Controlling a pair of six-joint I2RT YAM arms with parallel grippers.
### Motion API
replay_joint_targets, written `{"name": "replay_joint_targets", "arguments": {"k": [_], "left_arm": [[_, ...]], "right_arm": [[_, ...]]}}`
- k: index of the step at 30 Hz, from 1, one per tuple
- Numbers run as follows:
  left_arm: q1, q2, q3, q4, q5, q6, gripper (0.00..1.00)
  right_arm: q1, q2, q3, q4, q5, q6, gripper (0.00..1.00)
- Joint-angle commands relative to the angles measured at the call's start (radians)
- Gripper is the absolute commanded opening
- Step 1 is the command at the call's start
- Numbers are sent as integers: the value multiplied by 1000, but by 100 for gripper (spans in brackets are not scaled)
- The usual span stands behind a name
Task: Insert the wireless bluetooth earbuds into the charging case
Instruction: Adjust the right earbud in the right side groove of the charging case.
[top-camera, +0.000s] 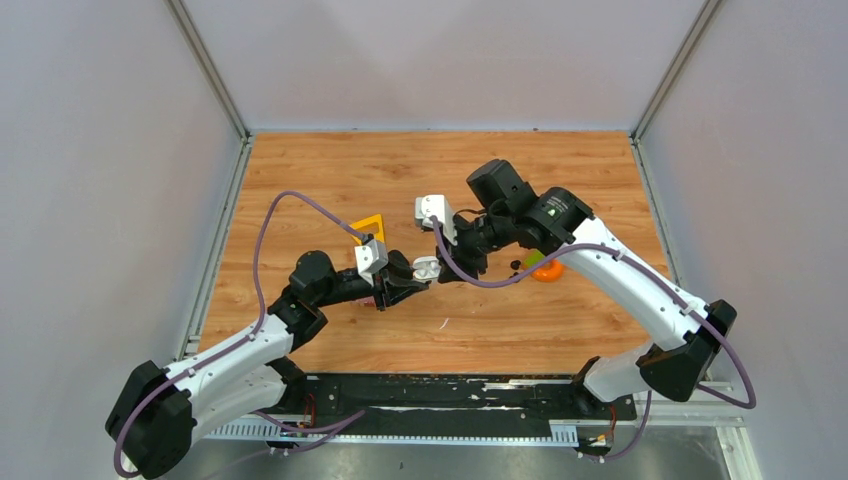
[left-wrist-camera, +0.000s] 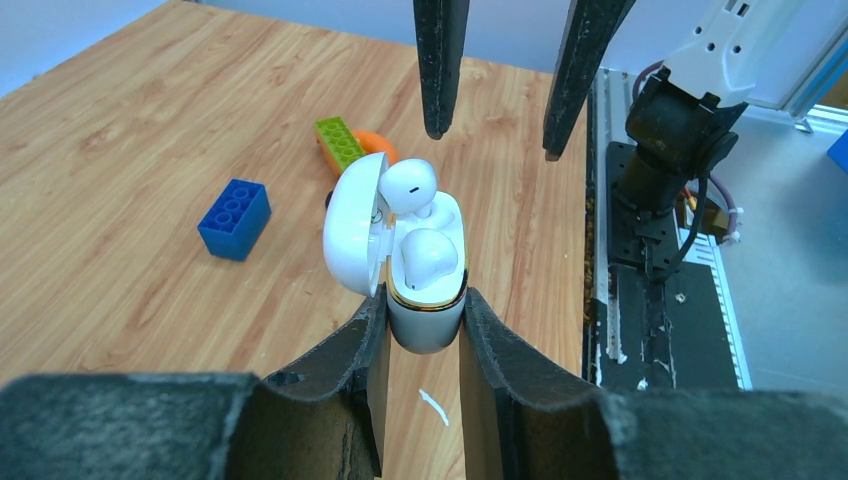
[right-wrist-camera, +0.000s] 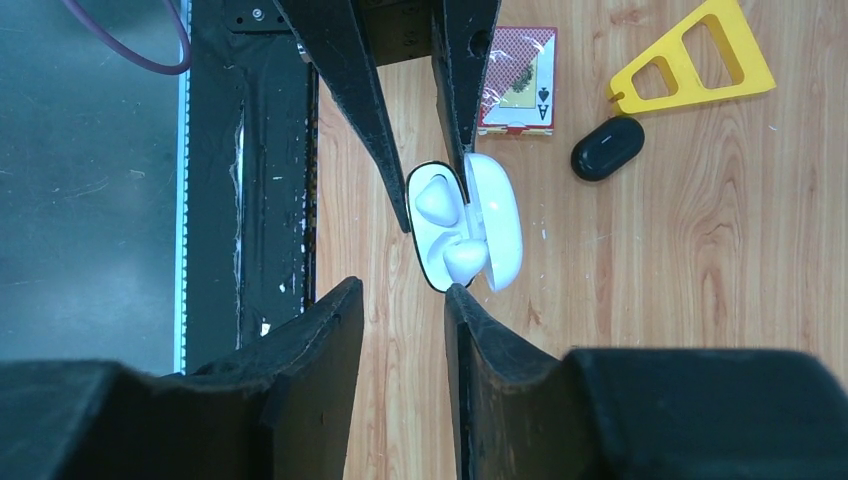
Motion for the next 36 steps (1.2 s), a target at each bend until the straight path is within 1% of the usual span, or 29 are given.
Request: {"name": "replay_joint_targets", "arguments": {"k": [1,6,16,21,26,29,31,36], "left_arm": [[-4,-22,26,35,4,13,0],[-5,-23,26,35,4,11,0],[-4,-24,26,42,4,4,0],[-4,-21,26,46,9,0,0],[-4,-23,26,44,8,3,0],[-4,-24,26,42,7,5,0],[-4,-23,26,42,7,5,0],[-4,-24,26,37,-2,3,0]], "right_arm": [[17,6,12,49,16,-14,37],[25,13,3,68,44,-7,39],[32,19,-15,77,66,-17,39],[43,20,-24,82,67,-30,43],[46,22,-20,51,28,-88,39],[46,17,-19,43,31,-108,34],[47,14,-18,40,41,-120,33],[46,-4,8,24,80,-136,37]]}}
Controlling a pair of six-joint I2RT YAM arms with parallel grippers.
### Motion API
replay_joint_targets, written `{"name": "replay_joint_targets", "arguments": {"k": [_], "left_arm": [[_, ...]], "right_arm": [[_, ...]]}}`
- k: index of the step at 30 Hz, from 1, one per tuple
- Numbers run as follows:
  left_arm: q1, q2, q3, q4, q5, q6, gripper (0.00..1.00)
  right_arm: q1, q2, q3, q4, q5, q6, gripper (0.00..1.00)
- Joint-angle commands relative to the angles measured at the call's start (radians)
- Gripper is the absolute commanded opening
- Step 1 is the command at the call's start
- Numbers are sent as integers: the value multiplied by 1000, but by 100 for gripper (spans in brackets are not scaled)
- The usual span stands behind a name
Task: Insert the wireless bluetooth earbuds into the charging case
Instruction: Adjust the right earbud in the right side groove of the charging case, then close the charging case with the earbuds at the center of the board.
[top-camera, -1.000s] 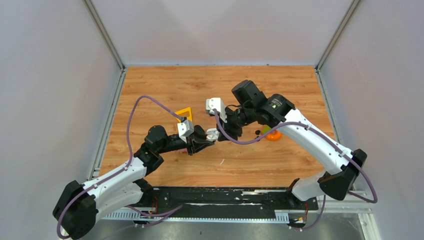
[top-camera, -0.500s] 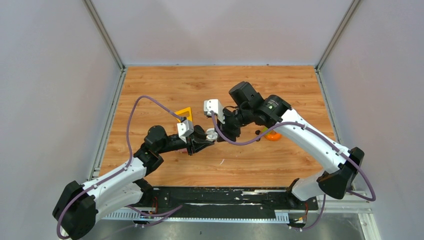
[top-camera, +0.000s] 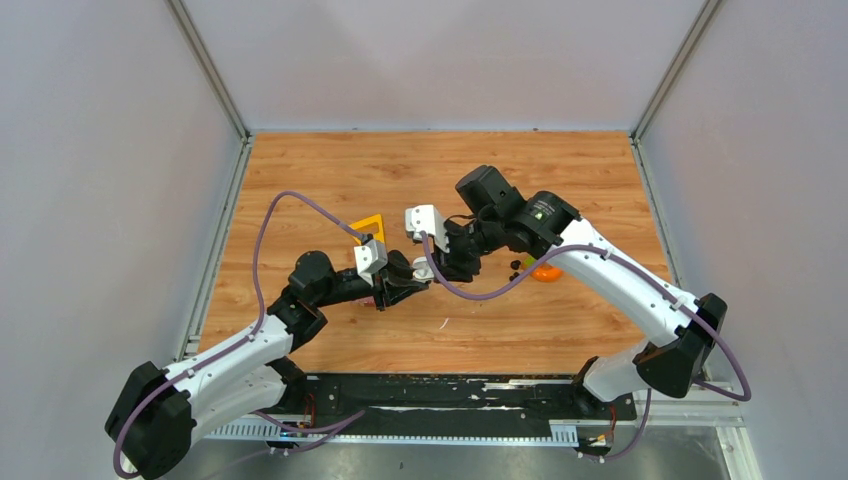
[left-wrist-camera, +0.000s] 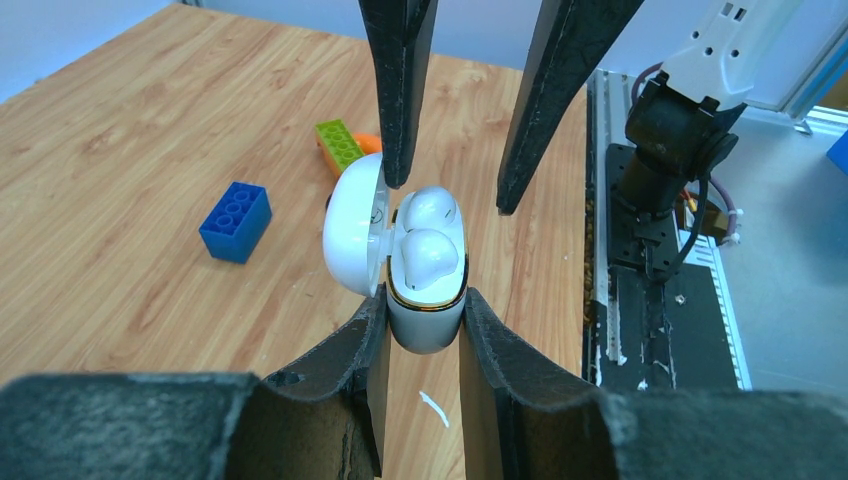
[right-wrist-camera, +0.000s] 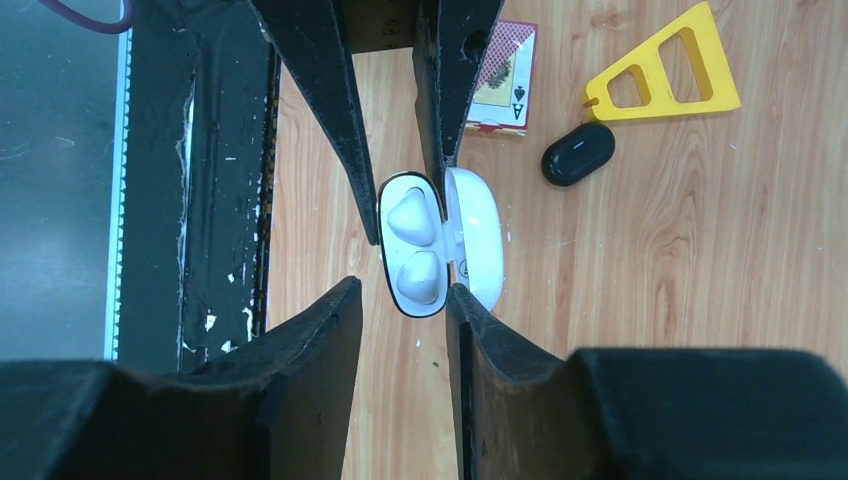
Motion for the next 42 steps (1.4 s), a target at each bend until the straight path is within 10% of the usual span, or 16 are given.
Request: {"name": "replay_joint_targets", "arguments": {"k": [1,7,12,30,42], "left_arm": [[-4,-19,27,32,-7,4,0],[-5,-14,32,25,-11,9,0],[-5,-6,33,26,0,5,0],[-12,-14,30,22,-54,-14,0],[-12,13,33,-2,-93,-29,0]], "right_arm": [[5,-38,51,-31,12,-51,37],[5,-146,58,-62,0,-100,49],[4,-174,-52,50,87,-76,98],[35,-50,-79,70,-16,-89,96],[-18,-148,-102,68,288,-51,97]]}}
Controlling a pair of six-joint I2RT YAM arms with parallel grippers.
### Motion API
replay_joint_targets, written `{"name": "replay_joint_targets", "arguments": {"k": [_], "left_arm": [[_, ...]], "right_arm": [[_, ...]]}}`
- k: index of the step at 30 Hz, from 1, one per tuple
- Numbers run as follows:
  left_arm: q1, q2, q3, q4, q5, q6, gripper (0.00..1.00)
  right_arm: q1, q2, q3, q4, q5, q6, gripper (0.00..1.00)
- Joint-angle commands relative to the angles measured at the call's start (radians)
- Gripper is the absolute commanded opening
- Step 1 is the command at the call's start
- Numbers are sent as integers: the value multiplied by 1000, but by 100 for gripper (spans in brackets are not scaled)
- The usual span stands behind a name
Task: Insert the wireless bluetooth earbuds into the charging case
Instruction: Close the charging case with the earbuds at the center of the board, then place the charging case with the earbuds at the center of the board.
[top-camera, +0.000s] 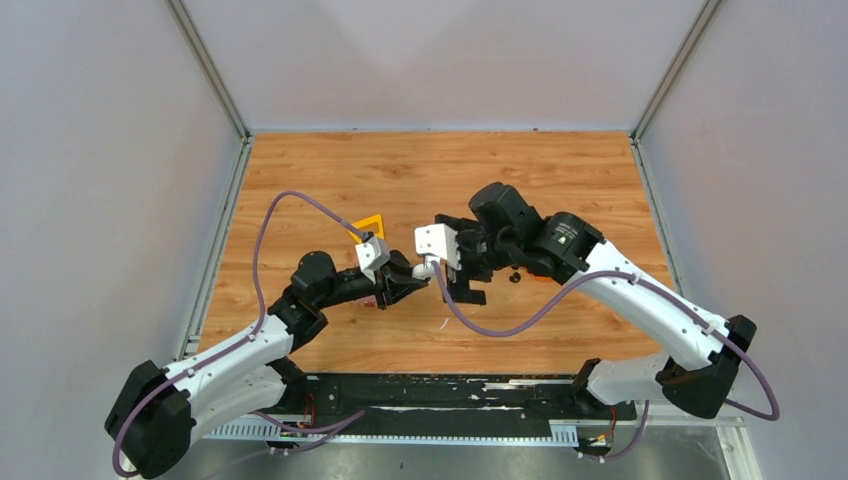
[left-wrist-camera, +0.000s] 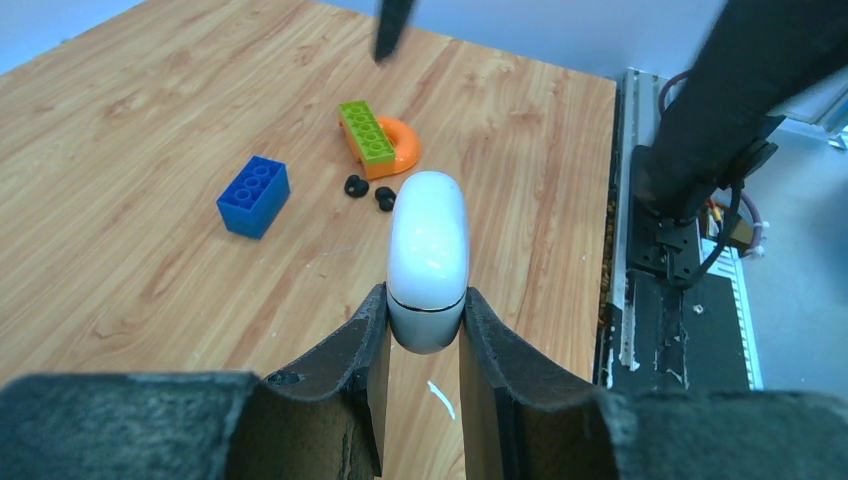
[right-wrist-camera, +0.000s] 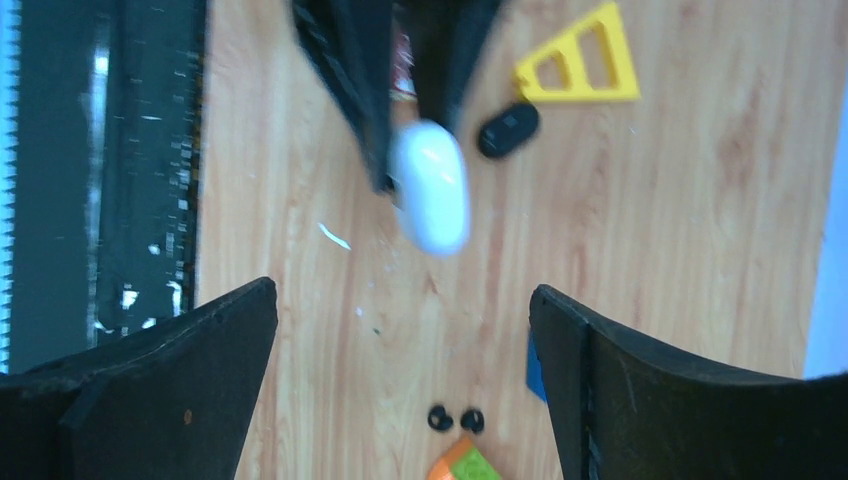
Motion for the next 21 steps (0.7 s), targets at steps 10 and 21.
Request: {"name": "replay_joint_targets", "arguments": {"k": [10,21], "left_arm": [[-6,121,208,-93,-92,-160,3],[-6,375,377,-148,-325,-458,8]], "right_arm": [[-494,-6,114,-139,-102,171,97],[-514,-95,-13,-67,-110,249,97]]}}
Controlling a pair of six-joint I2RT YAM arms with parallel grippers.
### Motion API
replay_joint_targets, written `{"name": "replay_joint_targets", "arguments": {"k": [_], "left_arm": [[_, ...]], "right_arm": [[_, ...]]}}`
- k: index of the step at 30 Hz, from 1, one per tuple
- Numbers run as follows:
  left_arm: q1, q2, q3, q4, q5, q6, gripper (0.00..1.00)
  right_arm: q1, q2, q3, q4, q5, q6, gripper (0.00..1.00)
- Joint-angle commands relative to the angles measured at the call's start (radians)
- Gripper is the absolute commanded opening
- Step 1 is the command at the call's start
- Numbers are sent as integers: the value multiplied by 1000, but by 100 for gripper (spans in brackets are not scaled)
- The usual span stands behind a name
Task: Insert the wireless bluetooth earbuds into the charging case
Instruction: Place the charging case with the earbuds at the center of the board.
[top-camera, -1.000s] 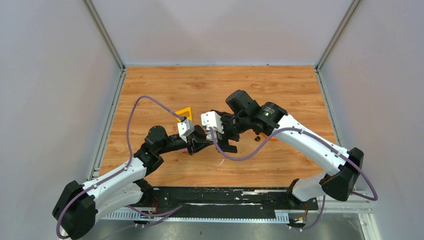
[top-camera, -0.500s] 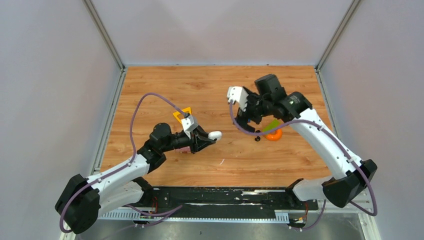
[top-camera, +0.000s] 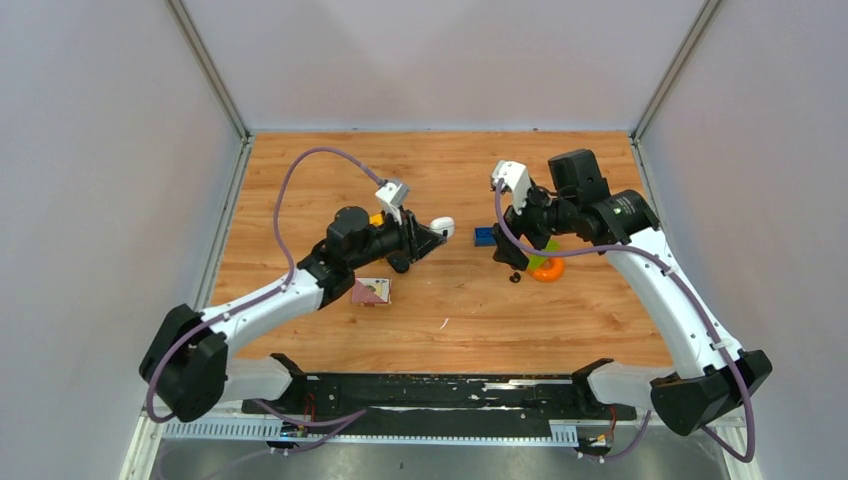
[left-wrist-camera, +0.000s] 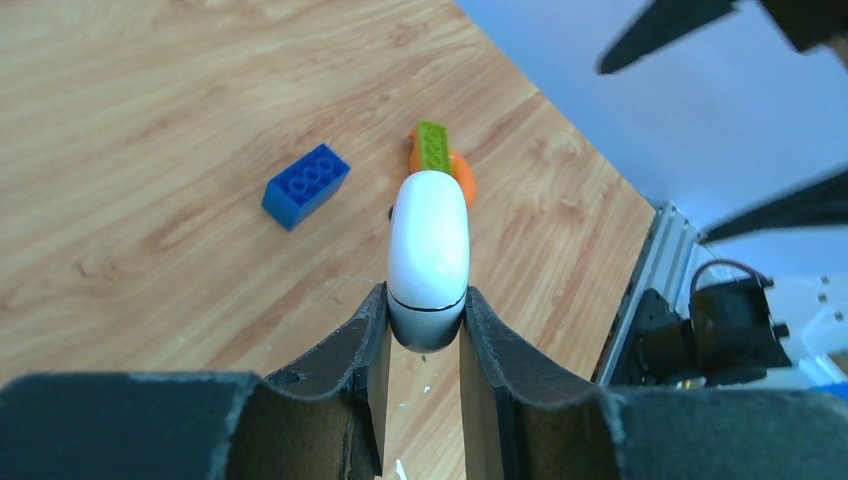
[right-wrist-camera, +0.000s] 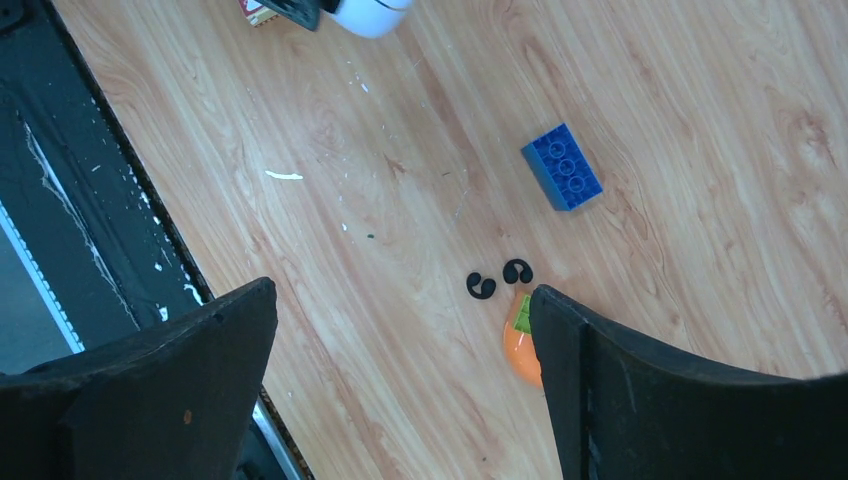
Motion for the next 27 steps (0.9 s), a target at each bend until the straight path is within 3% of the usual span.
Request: {"name": "replay_joint_targets", "arguments": {"k": [1,5,11,15,18,23,27], "left_arm": [[-5,111,86,-45,-102,-172,9],[-4,236,128,-8,-68,-256,15],[-4,459,174,116,14,-474,19],[-2,565,226,116,14,-548,20],[1,601,284,19,-8,-528,24],[3,650,425,-278,-90,-431,30],[10,710,509,-383,-81,-389,35]], "right_arm": [[-10,-17,15,32,-17,37,97],[-19,-30,-1,83,6,92,96],[-28,-43,-14,97,90,98,96],[-28,-42,-26,76,81,99,95],[-28,-55,-50,77,60,102,95],[-28,-61,-62,76,59,98,95],[-28,-57,-62,68,47,91,95]]}}
